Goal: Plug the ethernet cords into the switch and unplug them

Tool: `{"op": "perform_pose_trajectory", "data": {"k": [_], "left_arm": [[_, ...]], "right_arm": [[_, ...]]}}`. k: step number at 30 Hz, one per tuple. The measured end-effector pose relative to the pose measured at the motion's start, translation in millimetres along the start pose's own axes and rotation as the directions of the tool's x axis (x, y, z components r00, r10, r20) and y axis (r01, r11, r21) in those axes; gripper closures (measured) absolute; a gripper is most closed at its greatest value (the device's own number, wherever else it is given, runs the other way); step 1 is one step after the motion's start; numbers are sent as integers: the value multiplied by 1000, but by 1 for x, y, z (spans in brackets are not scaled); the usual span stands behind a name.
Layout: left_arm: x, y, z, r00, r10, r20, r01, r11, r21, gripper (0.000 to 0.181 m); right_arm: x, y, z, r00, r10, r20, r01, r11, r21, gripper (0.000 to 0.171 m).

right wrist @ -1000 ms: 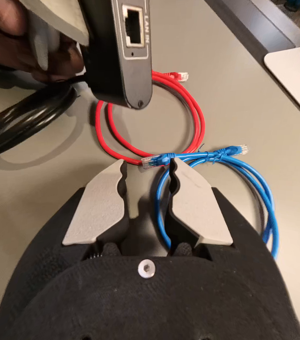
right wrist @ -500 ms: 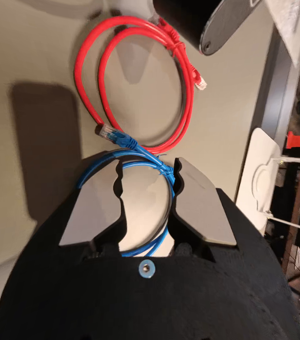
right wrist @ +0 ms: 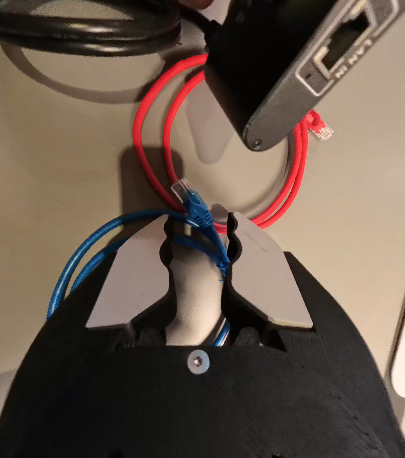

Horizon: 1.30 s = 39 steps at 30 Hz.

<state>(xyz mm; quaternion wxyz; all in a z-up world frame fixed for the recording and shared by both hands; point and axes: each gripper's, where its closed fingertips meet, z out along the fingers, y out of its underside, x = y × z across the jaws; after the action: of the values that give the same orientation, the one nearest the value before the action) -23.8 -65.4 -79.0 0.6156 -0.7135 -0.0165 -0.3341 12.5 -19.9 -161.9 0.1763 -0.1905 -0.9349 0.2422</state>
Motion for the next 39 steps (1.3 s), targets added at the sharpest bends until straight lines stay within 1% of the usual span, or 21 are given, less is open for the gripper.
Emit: {"op": "perform_pose_trajectory", "data": {"k": [3, 6, 8, 10, 11, 13, 15, 17, 19, 21, 23, 25, 27, 28, 30, 35, 39], "left_arm": [[-2, 2, -1, 1000, -5, 6, 5, 1000, -19, 154], [-2, 5, -1, 1000, -10, 2, 10, 999, -46, 154], [-3, 7, -1, 1000, -11, 10, 12, 998, -65, 154], [-4, 8, -2, 1000, -6, 13, 7, 997, -74, 154], [-5, 8, -2, 1000, -3, 18, 4, 997, -77, 155], [-6, 9, -3, 1000, 1, 29, 2, 996, -87, 154], [-7, 10, -4, 999, 6, 33, -3, 995, -99, 154], [-6, 12, -3, 1000, 15, 27, -12, 993, -114, 155], [-2, 16, -2, 999, 33, 16, -30, 990, -141, 155], [2, 18, 0, 998, 63, 3, -61, 985, -162, 155], [7, 18, 2, 993, 120, -7, -119, 980, -161, 155], [10, 19, 4, 982, 187, -10, -186, 968, -168, 155], [13, 20, 6, 970, 244, -11, -242, 954, -178, 155], [14, 21, 7, 964, 265, -9, -262, 948, -179, 155], [16, 22, 9, 956, 295, -7, -291, 939, -183, 155], [19, 25, 14, 945, 328, -12, -324, 926, -194, 155], [20, 27, 15, 940, 342, -11, -337, 920, -203, 155]], "right_arm": [[0, 2, 3, 997, 66, 45, -67, 997, 26, 130], [-1, -3, 9, 987, 135, 85, -142, 987, 77, 137], [2, -4, 11, 983, 166, 73, -173, 980, 98, 142], [6, -5, 10, 983, 180, 19, -181, 975, 125, 152], [11, -5, 8, 983, 180, -40, -173, 975, 138, 155], [17, -2, 2, 976, 165, -140, -144, 979, 145, 157], [20, 4, -6, 960, 179, -215, -154, 980, 129, 158], [22, 4, -16, 938, 185, -295, -146, 978, 149, 158], [26, 2, -29, 895, 172, -411, -114, 980, 162, 158], [33, -2, -43, 817, 131, -562, -61, 988, 141, 158], [38, -8, -59, 683, 66, -727, 13, 995, 103, 159], [36, -11, -70, 559, -36, -829, 60, 998, -3, 159], [30, -17, -70, 488, -151, -860, 101, 988, -116, 159], [26, -20, -69, 471, -194, -860, 119, 981, -155, 159], [20, -26, -69, 445, -241, -863, 146, 970, -196, 160], [17, -33, -76, 338, -335, -880, 164, 941, -296, 160], [13, -33, -71, 310, -411, -857, 196, 910, -365, 161]]}}
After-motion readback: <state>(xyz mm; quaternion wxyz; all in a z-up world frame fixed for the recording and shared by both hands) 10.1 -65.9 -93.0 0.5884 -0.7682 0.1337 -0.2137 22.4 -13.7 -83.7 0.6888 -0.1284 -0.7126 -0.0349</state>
